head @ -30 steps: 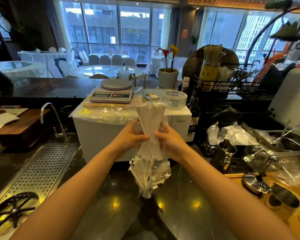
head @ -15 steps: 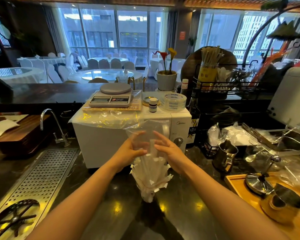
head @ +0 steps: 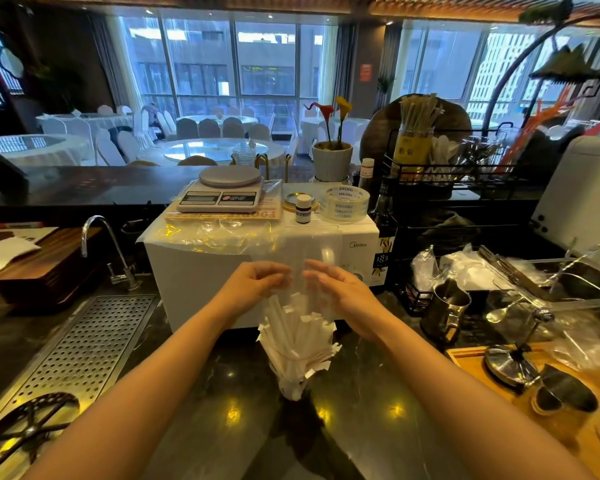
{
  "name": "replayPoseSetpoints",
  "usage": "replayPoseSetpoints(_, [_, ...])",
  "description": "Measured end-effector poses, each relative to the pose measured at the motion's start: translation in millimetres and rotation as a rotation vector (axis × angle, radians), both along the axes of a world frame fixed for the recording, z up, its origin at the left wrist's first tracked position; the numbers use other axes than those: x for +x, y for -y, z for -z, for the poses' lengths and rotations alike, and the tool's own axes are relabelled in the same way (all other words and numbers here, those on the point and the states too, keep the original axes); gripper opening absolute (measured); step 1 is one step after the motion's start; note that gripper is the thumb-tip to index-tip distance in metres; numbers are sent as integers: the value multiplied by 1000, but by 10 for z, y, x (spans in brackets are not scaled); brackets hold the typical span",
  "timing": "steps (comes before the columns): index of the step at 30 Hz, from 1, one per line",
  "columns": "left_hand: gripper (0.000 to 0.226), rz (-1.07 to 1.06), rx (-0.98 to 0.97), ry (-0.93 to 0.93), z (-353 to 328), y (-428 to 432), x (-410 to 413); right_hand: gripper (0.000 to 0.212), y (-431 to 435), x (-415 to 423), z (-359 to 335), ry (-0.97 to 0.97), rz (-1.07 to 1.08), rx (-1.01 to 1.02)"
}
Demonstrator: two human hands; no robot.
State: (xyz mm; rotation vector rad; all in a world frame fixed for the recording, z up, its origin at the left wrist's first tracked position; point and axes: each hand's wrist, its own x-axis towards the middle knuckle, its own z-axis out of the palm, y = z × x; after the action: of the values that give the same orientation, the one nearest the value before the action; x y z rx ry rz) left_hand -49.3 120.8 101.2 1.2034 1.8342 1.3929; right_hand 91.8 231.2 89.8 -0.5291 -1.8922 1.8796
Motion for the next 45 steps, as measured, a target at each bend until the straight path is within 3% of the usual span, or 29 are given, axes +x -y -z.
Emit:
replayPoseSetpoints(21, [14,106,210,-73,-861,-143,270,23,-55,502,-887,-122,180,115])
replayPoseSetpoints(28, [10,189,102,46,-589,-385,666,26,-234,905,-868,-120,312,-18])
replayPoseSetpoints(33, [13,100,30,134,-155,-525,1023,19,-386,1166,-650,-15,433,-93])
replayPoseSetpoints(38, [15,-57,49,315,261,-698,1358,10,-387,1326,-146,224,463,-45])
replayPoseSetpoints(40, [18,-96,37,342,445,-764,1470,22,-406,1373,89,318,514,40])
replayPoseSetpoints(45, [16,-240,-45,139,1001,-836,1609,36,-471,1483,672,546,595,285])
